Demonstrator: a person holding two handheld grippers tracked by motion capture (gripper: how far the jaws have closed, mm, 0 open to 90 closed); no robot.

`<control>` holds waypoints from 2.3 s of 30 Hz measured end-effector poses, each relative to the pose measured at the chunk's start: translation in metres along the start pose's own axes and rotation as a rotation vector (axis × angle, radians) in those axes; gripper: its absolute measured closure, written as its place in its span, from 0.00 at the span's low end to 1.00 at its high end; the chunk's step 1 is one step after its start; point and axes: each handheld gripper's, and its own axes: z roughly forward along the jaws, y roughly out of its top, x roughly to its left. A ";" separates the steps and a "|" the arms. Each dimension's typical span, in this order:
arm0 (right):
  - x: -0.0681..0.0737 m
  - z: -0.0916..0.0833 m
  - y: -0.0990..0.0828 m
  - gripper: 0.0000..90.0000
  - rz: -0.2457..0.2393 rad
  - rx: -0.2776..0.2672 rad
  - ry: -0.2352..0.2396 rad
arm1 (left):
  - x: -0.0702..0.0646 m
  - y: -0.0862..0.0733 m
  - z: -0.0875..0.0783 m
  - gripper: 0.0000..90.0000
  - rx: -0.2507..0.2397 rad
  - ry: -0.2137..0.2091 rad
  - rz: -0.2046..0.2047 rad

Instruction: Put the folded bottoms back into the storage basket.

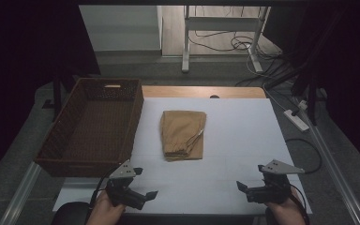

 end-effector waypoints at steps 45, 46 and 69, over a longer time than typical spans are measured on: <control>0.001 0.000 0.000 0.01 -0.007 0.002 0.010 | 0.051 0.063 0.065 0.00 0.036 0.039 0.014; 0.001 0.000 0.000 0.01 -0.007 0.001 0.010 | 0.053 0.065 0.067 0.00 0.033 0.043 0.011; 0.001 -0.001 -0.001 0.01 -0.008 0.002 0.011 | 0.094 0.101 0.094 0.00 0.019 0.117 -0.064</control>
